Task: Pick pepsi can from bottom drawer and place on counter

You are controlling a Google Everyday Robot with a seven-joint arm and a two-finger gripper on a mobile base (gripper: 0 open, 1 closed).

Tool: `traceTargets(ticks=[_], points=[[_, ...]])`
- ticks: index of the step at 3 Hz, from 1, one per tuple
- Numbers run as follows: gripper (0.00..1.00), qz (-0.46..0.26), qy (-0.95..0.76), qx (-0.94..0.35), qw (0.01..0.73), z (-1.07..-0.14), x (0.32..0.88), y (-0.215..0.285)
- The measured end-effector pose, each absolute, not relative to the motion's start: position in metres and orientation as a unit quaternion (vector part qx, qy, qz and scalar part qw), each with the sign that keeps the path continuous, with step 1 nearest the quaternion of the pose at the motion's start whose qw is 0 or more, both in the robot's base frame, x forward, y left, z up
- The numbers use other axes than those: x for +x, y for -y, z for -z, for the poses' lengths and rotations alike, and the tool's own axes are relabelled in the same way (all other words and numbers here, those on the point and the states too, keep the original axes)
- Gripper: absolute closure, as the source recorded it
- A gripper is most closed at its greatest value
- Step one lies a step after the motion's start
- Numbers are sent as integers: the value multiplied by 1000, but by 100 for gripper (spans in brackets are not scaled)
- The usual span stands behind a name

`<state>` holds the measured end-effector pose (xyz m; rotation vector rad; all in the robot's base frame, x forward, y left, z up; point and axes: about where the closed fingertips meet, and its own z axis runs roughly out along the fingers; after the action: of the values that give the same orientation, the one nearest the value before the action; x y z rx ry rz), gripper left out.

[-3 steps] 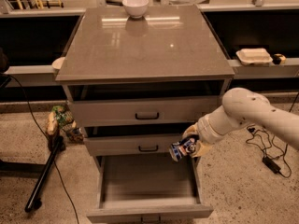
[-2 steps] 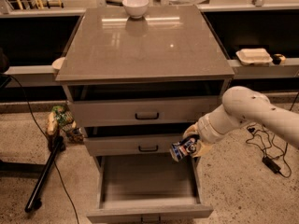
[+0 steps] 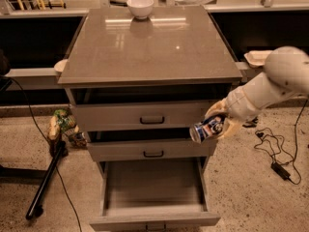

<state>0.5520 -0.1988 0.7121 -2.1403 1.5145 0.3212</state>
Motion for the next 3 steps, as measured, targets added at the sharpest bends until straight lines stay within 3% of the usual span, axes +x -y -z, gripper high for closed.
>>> traceTargets(ticks=[1, 3], points=[[100, -154, -535, -784, 276, -767, 559, 208], [100, -161, -550, -770, 280, -810, 572, 209]])
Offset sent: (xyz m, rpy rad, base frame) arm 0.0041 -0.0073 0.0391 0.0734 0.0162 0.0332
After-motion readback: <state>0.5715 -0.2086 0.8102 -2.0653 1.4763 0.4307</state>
